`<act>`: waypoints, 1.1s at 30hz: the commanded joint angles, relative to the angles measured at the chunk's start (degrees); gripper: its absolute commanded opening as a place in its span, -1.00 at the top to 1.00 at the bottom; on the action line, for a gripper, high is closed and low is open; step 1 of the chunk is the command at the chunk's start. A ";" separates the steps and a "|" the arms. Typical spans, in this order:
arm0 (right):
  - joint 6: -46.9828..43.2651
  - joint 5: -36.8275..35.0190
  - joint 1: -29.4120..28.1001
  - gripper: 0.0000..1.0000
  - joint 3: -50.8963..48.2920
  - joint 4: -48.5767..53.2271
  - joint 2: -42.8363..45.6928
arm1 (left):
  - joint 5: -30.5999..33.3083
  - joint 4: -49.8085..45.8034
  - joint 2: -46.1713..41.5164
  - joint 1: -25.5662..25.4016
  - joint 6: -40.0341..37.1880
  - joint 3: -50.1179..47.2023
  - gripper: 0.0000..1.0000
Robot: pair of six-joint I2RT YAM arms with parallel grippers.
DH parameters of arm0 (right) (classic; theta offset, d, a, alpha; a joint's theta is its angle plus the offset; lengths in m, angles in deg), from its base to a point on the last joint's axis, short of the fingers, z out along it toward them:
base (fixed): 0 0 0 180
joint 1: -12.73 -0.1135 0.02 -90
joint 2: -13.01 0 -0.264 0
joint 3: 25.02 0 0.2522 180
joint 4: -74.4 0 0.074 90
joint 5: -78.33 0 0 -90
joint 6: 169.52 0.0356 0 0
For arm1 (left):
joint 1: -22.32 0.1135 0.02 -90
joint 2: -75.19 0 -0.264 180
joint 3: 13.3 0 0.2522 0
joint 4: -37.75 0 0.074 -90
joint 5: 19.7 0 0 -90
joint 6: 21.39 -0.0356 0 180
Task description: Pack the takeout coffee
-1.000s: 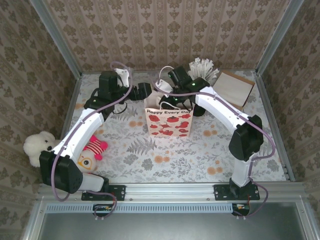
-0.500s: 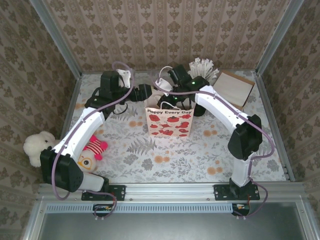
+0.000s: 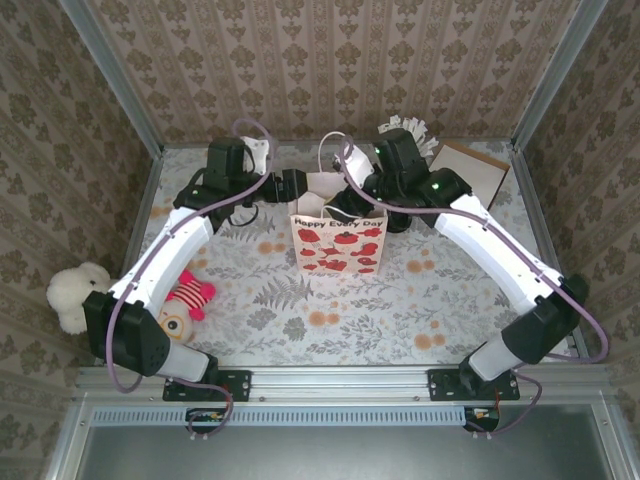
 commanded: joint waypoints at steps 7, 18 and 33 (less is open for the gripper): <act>5.97 -8.57 0.63 -1.00 -8.22 -8.84 10.07 | 2.67 -6.78 2.08 -0.75 -3.58 4.89 -0.69; 27.62 -24.58 0.99 -1.00 -19.31 -13.69 18.09 | 5.84 -12.96 3.25 -1.06 -5.86 7.29 -0.57; 43.29 -26.64 1.36 -0.55 -15.23 1.70 13.32 | 7.49 -13.67 4.86 -2.46 -5.70 8.88 -0.22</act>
